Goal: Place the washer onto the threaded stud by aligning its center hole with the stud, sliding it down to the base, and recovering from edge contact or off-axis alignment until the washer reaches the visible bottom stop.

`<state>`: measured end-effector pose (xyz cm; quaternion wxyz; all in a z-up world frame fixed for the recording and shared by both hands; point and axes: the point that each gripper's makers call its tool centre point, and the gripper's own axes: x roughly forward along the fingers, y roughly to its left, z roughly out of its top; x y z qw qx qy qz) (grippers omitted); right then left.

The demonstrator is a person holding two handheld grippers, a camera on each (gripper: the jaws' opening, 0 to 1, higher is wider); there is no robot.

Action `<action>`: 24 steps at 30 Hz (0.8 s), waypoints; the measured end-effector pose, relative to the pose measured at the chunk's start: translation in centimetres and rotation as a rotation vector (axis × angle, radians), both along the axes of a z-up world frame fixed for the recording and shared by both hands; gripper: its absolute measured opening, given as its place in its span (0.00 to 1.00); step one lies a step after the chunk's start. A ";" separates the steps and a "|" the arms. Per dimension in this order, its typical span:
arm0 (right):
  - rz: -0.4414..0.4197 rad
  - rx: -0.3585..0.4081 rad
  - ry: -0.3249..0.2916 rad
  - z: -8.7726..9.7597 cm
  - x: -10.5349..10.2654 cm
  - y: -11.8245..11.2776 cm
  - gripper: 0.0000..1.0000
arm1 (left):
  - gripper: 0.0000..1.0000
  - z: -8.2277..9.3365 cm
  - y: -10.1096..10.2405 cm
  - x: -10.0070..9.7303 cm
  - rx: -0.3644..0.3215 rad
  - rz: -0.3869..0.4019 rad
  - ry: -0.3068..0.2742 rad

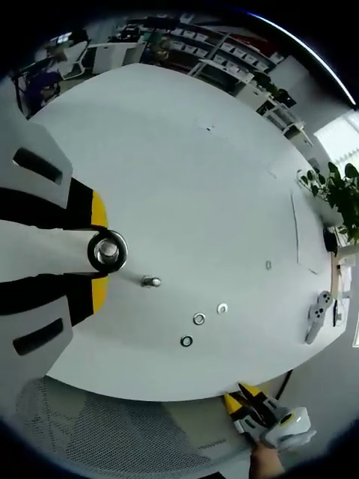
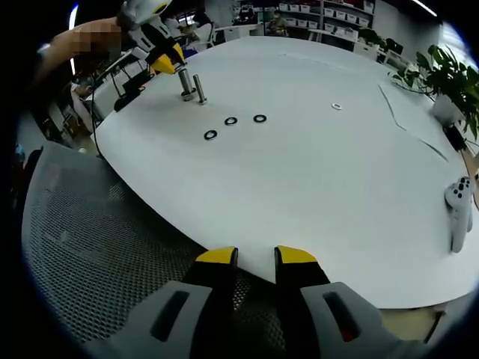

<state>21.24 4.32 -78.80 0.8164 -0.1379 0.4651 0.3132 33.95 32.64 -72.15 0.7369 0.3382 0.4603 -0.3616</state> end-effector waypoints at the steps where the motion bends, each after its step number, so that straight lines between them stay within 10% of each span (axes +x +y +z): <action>1: 0.000 0.000 0.000 0.0 0.0 0.0 0.23 | 0.19 -0.1 0.1 0.1 0.003 -0.004 -0.001; 24: -0.005 0.000 0.000 0.0 0.1 -0.1 0.23 | 0.19 -1.7 0.1 0.5 0.034 -0.026 0.044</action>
